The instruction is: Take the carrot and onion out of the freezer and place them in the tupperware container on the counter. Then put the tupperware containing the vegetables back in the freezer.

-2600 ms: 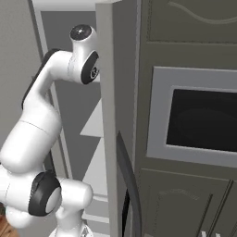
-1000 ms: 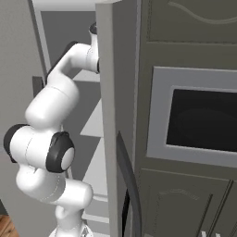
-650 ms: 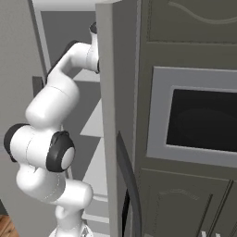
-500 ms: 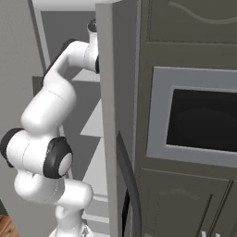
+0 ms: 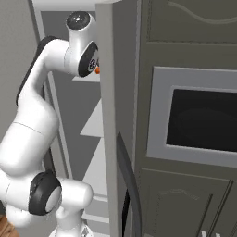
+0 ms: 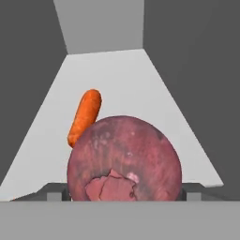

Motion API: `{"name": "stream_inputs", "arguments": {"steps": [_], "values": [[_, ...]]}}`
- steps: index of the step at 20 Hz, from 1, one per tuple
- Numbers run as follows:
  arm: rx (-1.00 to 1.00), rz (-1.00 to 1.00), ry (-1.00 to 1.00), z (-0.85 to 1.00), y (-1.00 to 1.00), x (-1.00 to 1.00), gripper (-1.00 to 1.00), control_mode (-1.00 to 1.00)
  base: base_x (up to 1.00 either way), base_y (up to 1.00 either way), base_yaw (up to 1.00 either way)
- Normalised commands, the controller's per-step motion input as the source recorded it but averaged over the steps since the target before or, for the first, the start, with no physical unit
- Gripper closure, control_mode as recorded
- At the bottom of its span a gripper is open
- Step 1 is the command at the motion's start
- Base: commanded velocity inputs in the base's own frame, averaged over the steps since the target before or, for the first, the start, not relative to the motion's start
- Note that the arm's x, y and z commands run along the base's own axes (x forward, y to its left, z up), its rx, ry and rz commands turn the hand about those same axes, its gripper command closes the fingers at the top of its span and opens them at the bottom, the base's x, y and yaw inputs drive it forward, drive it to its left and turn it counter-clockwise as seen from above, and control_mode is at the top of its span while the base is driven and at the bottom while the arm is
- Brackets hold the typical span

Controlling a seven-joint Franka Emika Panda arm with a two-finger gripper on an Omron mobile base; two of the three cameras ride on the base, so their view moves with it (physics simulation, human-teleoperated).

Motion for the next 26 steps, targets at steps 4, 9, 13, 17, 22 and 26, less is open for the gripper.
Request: {"name": "stream_inputs", "arguments": {"steps": [4,9,13,17,22,26], "values": [[-0.08,0.05,0.00,0.25,0.23,-1.00,1.00,-1.00,0.00,0.00,0.00],[-0.09,0.06,0.00,0.04,0.31,-1.00,1.00,-1.00,0.00,0.00,0.00],[-0.02,0.03,0.00,0.00,0.34,-1.00,1.00,-1.00,0.00,0.00,0.00],[0.00,0.00,-0.01,0.00,0.20,-1.00,1.00,-1.00,0.00,0.00,0.00],[0.00,0.00,0.00,0.00,0.36,-0.98,1.00,-1.00,0.00,0.00,0.00],[0.00,0.00,-0.01,-0.06,0.23,-0.29,1.00,-1.00,0.00,0.00,0.00]]}}
